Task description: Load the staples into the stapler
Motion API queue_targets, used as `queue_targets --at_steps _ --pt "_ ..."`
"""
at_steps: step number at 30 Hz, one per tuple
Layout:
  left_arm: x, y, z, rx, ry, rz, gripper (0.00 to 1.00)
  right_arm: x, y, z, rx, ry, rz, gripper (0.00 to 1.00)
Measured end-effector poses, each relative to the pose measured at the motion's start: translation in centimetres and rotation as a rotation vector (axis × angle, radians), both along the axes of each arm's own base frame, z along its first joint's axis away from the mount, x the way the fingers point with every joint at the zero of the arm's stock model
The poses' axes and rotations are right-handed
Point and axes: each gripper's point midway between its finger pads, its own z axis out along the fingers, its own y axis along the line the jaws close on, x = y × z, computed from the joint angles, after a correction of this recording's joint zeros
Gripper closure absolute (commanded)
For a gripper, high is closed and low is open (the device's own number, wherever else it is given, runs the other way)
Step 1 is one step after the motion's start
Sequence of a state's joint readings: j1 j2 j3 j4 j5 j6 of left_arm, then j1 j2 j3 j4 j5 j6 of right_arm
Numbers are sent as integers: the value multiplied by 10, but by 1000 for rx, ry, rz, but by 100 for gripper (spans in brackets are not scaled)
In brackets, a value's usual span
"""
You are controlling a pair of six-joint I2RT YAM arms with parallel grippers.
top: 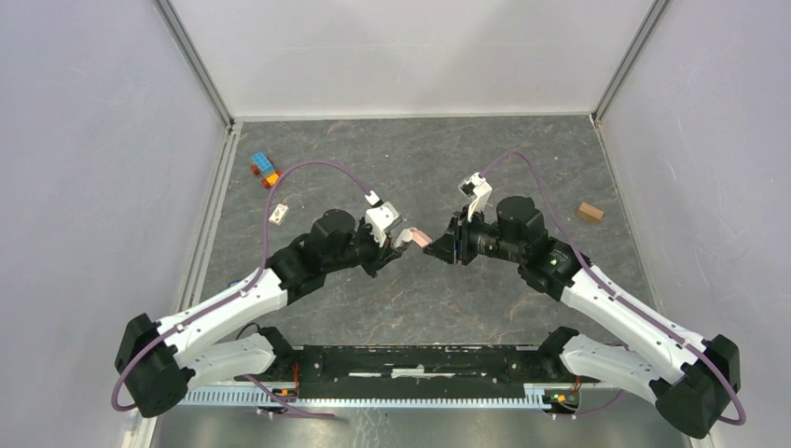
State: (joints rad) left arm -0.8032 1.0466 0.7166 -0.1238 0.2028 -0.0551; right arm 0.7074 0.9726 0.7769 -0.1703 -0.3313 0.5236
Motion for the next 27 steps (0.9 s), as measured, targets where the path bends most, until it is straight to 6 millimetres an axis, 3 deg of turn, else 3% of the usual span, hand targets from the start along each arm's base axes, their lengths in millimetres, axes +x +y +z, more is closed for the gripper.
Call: queue_targets --at_steps 9,17,22,27 --pt "-2 23 21 138 -306 -134 98 -14 4 13 -2 -70 150 91" --pt "-1 28 21 221 -475 -226 98 -17 -2 8 -47 -113 208 71" --pt "2 26 15 244 -456 -231 98 -12 -3 8 -33 -115 177 57" --pt "4 31 -5 266 -325 -190 98 -1 -12 -12 -1 -67 64 49"
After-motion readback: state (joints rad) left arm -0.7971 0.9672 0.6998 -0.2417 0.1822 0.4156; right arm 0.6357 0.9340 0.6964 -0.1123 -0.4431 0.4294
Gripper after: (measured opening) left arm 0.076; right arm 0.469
